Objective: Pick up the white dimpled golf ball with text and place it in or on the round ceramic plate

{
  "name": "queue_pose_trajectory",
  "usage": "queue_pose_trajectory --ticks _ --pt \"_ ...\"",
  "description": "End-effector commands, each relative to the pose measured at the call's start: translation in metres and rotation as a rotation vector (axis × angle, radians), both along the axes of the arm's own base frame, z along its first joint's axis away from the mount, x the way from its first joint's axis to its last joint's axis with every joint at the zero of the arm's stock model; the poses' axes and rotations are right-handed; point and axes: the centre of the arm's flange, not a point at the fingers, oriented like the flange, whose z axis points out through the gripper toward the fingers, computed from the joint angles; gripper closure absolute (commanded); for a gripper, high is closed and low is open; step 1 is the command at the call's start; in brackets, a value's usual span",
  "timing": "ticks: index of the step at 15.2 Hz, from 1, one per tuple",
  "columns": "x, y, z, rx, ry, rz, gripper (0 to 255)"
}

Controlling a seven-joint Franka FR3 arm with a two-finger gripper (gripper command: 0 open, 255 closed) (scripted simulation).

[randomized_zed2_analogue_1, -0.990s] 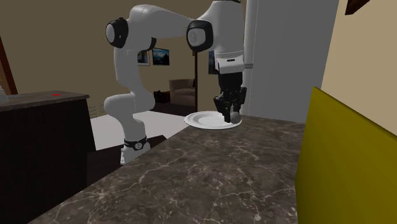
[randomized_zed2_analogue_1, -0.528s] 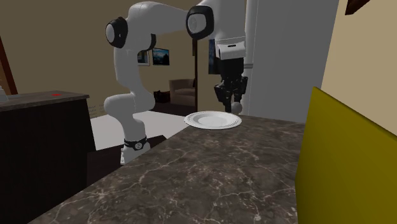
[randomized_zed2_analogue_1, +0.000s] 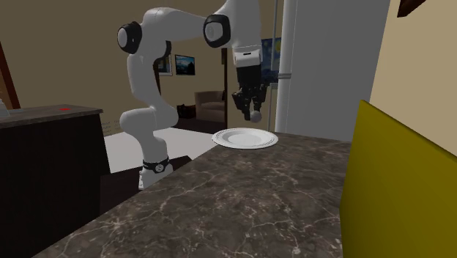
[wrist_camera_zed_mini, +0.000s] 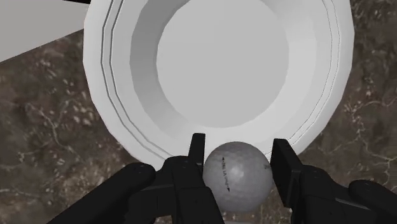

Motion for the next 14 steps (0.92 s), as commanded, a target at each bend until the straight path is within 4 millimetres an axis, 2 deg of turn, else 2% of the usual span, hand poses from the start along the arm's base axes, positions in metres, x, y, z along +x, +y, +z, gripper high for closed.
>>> queue_pose_trajectory --ticks 1,3,4,14 --pt "-0.027 0.003 -0.001 0.000 0.000 -0.001 255" --pt "-0.054 0.007 0.000 0.000 0.000 -0.001 255" --pt "-0.059 0.008 0.000 0.000 0.000 -0.001 255" --pt "-0.059 0.008 -0.053 0.000 0.000 -0.001 255"
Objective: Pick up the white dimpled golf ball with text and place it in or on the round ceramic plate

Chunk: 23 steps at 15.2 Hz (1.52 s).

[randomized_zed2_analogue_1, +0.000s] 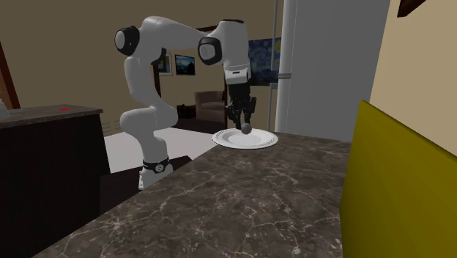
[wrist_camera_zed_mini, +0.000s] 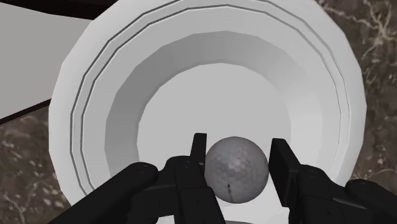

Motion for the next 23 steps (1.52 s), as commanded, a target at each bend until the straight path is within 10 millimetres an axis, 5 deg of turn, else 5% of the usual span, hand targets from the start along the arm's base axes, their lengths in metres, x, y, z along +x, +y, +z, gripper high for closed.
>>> queue_pose_trajectory --ticks 1,3,11,12,17,21,23 --pt "0.000 0.000 -0.011 0.000 -0.001 0.000 255" --pt "0.000 0.000 -0.026 0.000 -0.001 0.000 255" --pt "0.000 0.000 -0.026 0.000 -0.001 0.000 255" --pt "0.000 0.000 -0.025 0.000 -0.001 0.000 0" --pt "0.000 0.000 -0.026 0.000 -0.001 0.000 0" --pt "0.003 -0.010 0.023 0.000 -0.001 0.000 0" --pt "0.003 -0.010 0.023 0.000 -0.001 0.000 0"
